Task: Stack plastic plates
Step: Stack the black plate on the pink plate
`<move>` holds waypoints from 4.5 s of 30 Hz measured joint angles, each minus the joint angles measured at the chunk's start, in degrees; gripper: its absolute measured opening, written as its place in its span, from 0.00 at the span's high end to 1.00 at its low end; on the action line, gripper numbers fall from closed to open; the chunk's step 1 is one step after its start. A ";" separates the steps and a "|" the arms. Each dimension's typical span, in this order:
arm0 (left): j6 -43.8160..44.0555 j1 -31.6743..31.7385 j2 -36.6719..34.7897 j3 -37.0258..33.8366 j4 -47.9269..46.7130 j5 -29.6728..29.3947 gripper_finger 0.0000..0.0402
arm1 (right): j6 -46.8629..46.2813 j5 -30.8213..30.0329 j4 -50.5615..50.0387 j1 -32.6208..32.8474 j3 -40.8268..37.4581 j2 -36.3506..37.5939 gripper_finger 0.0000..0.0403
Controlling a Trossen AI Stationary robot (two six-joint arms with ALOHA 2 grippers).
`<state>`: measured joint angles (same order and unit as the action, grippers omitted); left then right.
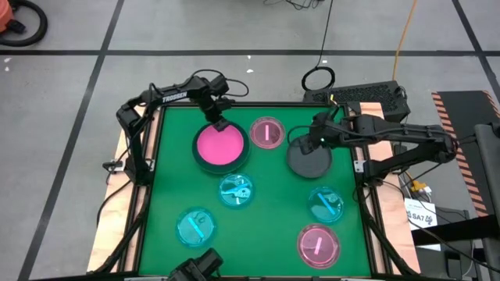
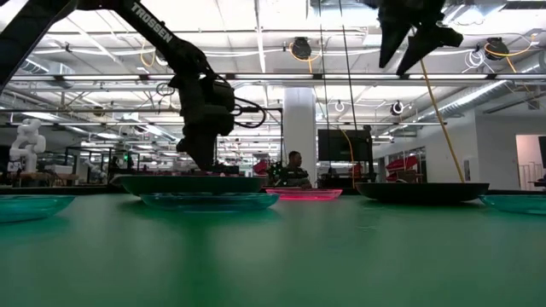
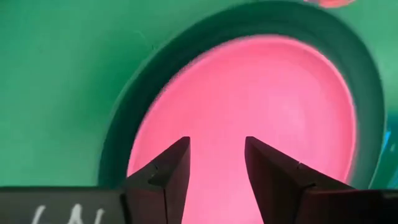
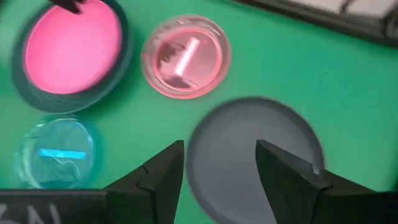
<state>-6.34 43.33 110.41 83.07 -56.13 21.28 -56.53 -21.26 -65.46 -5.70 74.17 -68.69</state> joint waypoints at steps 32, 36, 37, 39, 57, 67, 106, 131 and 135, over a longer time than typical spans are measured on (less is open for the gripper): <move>36.36 -23.71 -11.42 0.07 14.71 -3.71 0.60 | 24.49 19.88 9.96 -29.15 -27.18 -1.75 0.47; 38.15 -26.08 -12.00 0.07 14.84 -4.72 0.60 | 25.73 19.79 14.14 -30.72 -30.55 -1.75 0.48; 38.52 -26.61 -12.00 0.07 14.85 -4.74 0.60 | 25.77 19.79 15.21 -31.14 -31.35 -1.75 0.49; 39.59 -27.84 -12.00 0.07 14.79 -4.85 0.60 | 25.77 19.77 16.85 -31.92 -33.02 -1.75 0.50; 53.99 -41.70 -12.00 0.07 18.46 -12.35 0.60 | 22.56 19.90 27.74 -33.68 -42.62 -1.48 0.78; 60.79 -43.95 -12.00 0.07 23.81 -18.06 0.60 | 20.12 26.04 29.11 -33.59 -42.77 3.30 0.97; 57.37 -29.28 -12.00 13.18 10.00 -20.09 0.14 | -5.85 23.88 39.94 -18.45 -33.51 17.12 0.98; 55.57 -29.09 -10.99 13.15 14.13 -24.61 0.49 | -5.38 21.08 50.95 -17.81 -33.52 14.21 0.98; 55.55 -29.09 -10.31 13.25 15.83 -24.52 0.57 | -4.74 21.07 50.87 -17.81 -33.53 13.95 0.98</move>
<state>49.21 14.24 100.10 96.31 -40.30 -3.25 -61.28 -0.20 -14.58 -23.51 40.65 -54.74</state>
